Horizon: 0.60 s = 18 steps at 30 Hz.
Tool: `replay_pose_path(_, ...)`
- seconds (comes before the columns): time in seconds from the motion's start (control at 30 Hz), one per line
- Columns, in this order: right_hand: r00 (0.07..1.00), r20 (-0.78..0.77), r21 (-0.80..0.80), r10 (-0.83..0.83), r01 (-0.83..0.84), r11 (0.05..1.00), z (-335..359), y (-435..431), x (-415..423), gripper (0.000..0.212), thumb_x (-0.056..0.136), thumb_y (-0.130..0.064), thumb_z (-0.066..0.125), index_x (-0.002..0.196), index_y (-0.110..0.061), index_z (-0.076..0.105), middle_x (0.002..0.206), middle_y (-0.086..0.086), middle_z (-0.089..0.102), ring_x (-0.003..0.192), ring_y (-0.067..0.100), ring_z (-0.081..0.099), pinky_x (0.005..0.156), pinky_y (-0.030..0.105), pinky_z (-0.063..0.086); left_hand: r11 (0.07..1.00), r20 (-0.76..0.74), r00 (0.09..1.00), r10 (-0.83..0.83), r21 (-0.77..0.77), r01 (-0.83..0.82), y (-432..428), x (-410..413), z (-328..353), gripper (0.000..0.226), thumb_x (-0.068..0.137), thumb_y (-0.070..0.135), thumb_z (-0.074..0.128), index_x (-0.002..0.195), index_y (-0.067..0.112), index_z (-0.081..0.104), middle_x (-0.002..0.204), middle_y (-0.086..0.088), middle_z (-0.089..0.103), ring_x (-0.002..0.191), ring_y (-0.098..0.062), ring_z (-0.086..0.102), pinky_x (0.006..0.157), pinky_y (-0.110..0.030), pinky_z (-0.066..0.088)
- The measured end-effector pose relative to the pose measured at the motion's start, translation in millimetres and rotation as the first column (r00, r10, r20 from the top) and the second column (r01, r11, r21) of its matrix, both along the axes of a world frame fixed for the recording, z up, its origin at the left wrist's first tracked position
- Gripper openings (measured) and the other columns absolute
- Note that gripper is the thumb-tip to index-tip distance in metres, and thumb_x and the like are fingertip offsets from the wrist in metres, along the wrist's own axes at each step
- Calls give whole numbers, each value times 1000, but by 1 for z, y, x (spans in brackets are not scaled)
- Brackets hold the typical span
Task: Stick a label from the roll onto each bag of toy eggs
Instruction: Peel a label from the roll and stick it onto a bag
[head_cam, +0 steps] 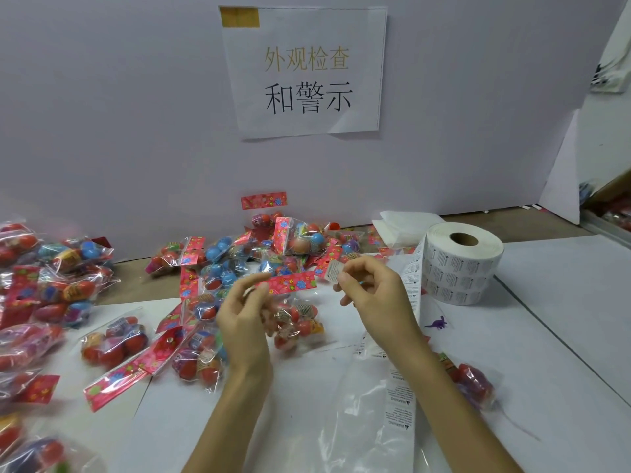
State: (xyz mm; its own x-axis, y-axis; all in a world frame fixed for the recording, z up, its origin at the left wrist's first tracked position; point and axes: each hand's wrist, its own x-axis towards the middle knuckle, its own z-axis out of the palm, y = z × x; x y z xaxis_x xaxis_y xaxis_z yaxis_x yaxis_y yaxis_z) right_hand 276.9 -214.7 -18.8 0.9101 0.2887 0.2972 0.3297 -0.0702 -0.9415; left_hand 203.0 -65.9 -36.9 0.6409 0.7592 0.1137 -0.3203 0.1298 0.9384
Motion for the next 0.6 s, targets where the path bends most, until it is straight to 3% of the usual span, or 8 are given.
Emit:
replay_pose_path(0.07, 999, -38, -165, -13, 7, 986, -5, 1, 0, 12, 96, -23, 65, 103, -27, 56, 90, -6, 71, 78, 13, 67, 70, 26, 51, 984, -32, 983, 180, 1, -180, 7, 0, -4, 25, 98, 2, 56, 87, 19, 70, 59, 6, 55, 52, -5, 46, 51, -21, 37)
replay_pose_path(0.13, 1000, -28, -374, -11, 0, 927, -10, 4, -2, 29, 96, -27, 65, 117, -31, 47, 98, -10, 67, 86, 14, 65, 76, 31, 53, 973, -91, 969, 229, -19, -232, 11, 2, -8, 26, 98, 2, 55, 86, 19, 69, 67, -1, 58, 60, -11, 49, 56, -25, 38)
replay_pose_path(0.23, 1000, -14, -563, 10, -16, 826, -16, 7, -7, 49, 95, -38, 63, 135, -32, 35, 112, -8, 64, 101, 19, 63, 91, 39, 52, 992, -232, 966, 115, -26, -124, 8, 5, -11, 25, 98, 1, 53, 88, 16, 69, 74, -5, 62, 64, -17, 54, 55, -28, 42)
replay_pose_path(0.3, 1000, 18, -603, 15, -1, 798, -19, 9, -11, 51, 95, -41, 61, 137, -32, 34, 108, -8, 66, 102, 21, 64, 96, 40, 49, 999, -273, 962, 27, -17, -33, 3, 5, -12, 23, 97, -1, 53, 91, 13, 69, 72, -6, 64, 59, -17, 55, 50, -26, 44)
replay_pose_path(0.43, 996, 90, -601, 29, 31, 799, -23, 15, -16, 54, 93, -36, 64, 137, -33, 34, 106, -8, 66, 99, 21, 64, 93, 37, 47, 999, -301, 953, -30, 15, 36, 0, 5, -13, 19, 95, -3, 56, 94, 11, 69, 73, -8, 65, 55, -12, 56, 49, -22, 47)
replay_pose_path(0.6, 998, 47, -261, -38, 49, 964, -19, 20, -15, 64, 84, -14, 77, 131, -36, 40, 101, -15, 59, 84, 2, 64, 73, 15, 49, 979, -177, 981, -74, -199, 38, 3, 5, -8, 9, 94, 3, 62, 91, 10, 68, 67, -2, 63, 63, -18, 59, 53, -23, 53)
